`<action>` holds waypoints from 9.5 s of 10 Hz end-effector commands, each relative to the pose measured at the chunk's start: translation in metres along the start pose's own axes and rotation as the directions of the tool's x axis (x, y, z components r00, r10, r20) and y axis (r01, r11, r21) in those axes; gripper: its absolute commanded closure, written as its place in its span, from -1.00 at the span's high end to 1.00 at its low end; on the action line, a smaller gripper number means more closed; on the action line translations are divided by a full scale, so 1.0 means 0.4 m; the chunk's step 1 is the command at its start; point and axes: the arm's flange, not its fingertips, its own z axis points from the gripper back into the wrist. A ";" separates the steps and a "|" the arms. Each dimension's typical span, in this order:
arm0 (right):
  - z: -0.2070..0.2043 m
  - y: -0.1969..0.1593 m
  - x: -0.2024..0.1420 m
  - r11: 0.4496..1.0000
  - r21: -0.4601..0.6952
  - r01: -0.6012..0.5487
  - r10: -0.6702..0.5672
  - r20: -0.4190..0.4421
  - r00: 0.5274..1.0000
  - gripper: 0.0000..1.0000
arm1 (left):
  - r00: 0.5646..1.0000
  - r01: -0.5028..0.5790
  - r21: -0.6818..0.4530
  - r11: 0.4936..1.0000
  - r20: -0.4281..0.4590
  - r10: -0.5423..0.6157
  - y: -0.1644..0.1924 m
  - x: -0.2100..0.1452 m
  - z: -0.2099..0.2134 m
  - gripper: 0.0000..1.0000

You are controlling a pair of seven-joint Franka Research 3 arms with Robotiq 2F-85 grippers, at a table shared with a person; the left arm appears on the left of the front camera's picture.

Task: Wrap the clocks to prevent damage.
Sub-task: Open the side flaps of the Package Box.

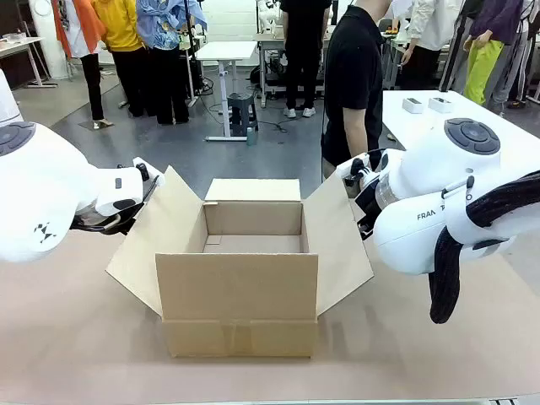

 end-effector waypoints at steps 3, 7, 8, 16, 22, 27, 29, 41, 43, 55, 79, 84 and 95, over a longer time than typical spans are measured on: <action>0.000 0.000 0.000 1.000 0.000 0.000 0.000 0.000 1.000 1.00 | 1.000 0.000 0.000 1.000 0.000 0.000 0.000 0.000 0.000 1.00; 0.000 0.000 0.000 1.000 0.000 0.000 0.000 0.000 1.000 1.00 | 1.000 0.000 0.000 1.000 0.000 0.000 0.000 0.000 0.000 1.00; 0.000 0.000 0.000 1.000 0.000 0.000 0.000 0.000 1.000 1.00 | 1.000 0.000 0.000 1.000 0.000 0.000 0.000 0.000 0.000 1.00; 0.114 0.000 0.004 0.993 -0.121 -0.012 0.011 -0.009 1.000 1.00 | 0.993 0.086 0.104 0.991 0.074 -0.094 0.056 -0.001 0.132 1.00; 0.612 0.123 0.014 0.963 -0.265 -0.042 0.054 0.037 0.998 1.00 | 0.981 0.143 0.141 0.980 0.112 -0.160 0.131 -0.013 0.548 1.00; 0.594 0.080 0.018 0.971 -0.233 -0.047 0.061 0.052 0.997 1.00 | 0.985 0.113 0.149 0.982 0.117 -0.131 0.131 0.008 0.507 1.00; 0.604 0.089 0.013 0.973 -0.230 -0.025 0.037 0.045 0.998 1.00 | 0.986 0.117 0.144 0.983 0.104 -0.133 0.129 0.000 0.516 1.00; 0.627 -0.357 -0.169 0.915 0.347 -0.205 0.111 0.274 0.955 1.00 | 0.811 0.533 -0.451 0.716 0.513 -0.280 0.495 -0.044 0.495 1.00; 0.644 -0.353 -0.185 0.902 0.359 -0.239 0.137 0.287 0.948 1.00 | 0.824 0.509 -0.446 0.736 0.500 -0.267 0.497 -0.049 0.516 1.00; 0.669 -0.340 -0.192 0.904 0.334 -0.265 0.173 0.280 0.944 -1.00 | 0.803 0.554 -0.448 0.702 0.508 -0.310 0.519 -0.070 0.513 -0.20; 0.429 0.133 0.337 0.939 -0.038 0.342 -0.328 -0.402 0.855 -1.00 | 0.953 -0.011 -0.088 0.996 -0.301 -0.016 -0.039 0.361 0.511 -1.00; 0.427 0.146 0.313 0.946 -0.002 0.323 -0.299 -0.382 0.874 -1.00 | 0.951 0.023 -0.144 0.989 -0.303 -0.066 -0.047 0.329 0.522 -1.00; 0.227 0.243 0.293 0.850 -0.210 0.482 -0.522 -0.224 0.823 -0.98 | 0.851 -0.293 0.132 0.947 -0.417 0.321 -0.239 0.349 0.339 -0.99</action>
